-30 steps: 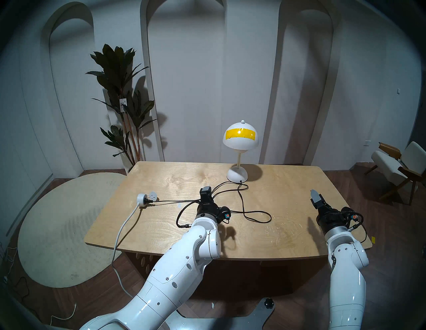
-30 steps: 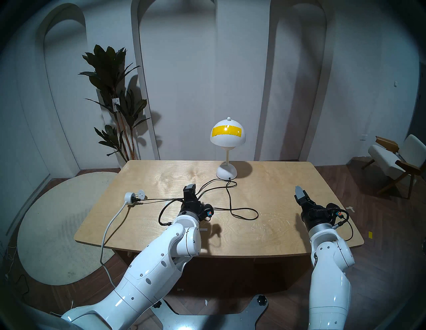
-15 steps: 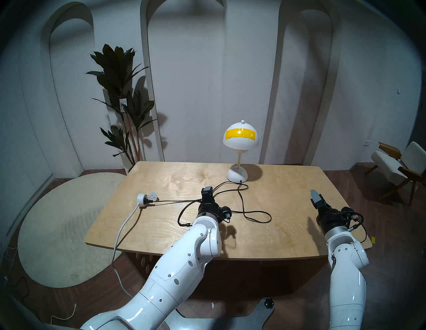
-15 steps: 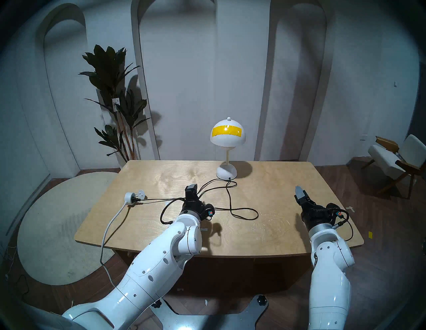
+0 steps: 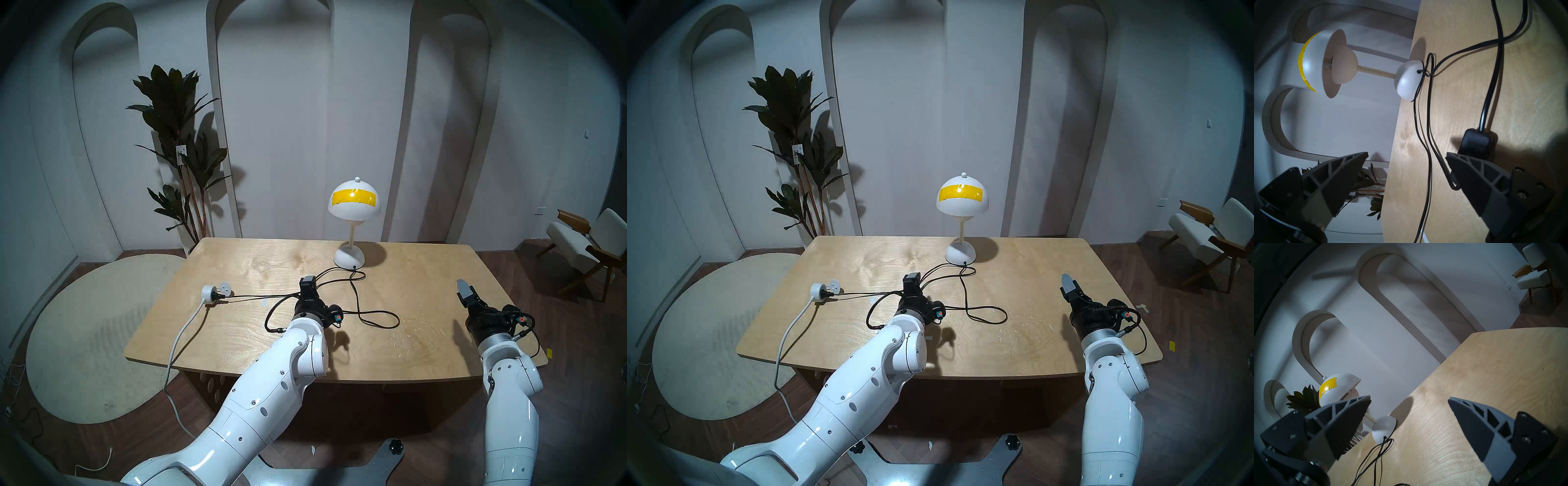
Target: Turn on the table lamp by pressing the switch
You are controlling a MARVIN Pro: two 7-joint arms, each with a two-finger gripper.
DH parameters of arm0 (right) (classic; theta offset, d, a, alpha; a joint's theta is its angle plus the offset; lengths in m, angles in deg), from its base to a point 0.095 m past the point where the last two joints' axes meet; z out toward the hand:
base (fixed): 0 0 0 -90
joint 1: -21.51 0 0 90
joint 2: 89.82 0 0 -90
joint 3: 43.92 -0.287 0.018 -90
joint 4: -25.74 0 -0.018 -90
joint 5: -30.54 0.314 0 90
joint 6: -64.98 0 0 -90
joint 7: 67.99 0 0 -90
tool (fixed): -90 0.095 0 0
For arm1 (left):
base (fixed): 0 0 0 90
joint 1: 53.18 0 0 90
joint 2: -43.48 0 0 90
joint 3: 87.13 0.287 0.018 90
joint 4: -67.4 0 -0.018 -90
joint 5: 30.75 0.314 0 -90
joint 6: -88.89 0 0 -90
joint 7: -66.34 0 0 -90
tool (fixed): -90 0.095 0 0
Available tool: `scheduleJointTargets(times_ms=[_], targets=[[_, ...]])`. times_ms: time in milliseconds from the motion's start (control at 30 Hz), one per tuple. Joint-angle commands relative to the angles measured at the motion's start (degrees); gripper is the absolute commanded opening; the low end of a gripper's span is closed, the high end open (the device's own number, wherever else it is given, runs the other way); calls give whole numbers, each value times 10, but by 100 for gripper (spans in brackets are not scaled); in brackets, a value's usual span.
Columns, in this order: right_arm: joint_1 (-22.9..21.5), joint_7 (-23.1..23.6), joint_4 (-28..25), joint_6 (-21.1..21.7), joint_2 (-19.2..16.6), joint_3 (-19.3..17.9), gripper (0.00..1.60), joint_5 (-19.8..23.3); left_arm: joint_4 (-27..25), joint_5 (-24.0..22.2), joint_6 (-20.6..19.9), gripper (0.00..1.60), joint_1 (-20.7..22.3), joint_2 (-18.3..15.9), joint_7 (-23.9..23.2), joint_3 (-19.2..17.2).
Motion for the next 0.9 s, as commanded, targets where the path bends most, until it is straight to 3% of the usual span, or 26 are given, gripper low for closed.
scheduleJointTargets(times_ms=[0, 333, 467, 667, 867], targets=[[-2, 3, -14, -3, -1, 0, 160, 0, 5, 0, 3, 160, 23, 8, -10, 1], [-2, 3, -14, -3, -1, 0, 160, 0, 21, 6, 13, 160, 42, 3, -55, 9], [-2, 3, -14, -3, -1, 0, 160, 0, 10, 9, 29, 160, 49, -19, -105, 24], [-3, 3, -14, -3, -2, 0, 160, 0, -24, -25, 61, 160, 50, -67, -161, 55], [-3, 3, -14, -3, -2, 0, 160, 0, -55, -34, 53, 160, 66, -90, -221, 61]])
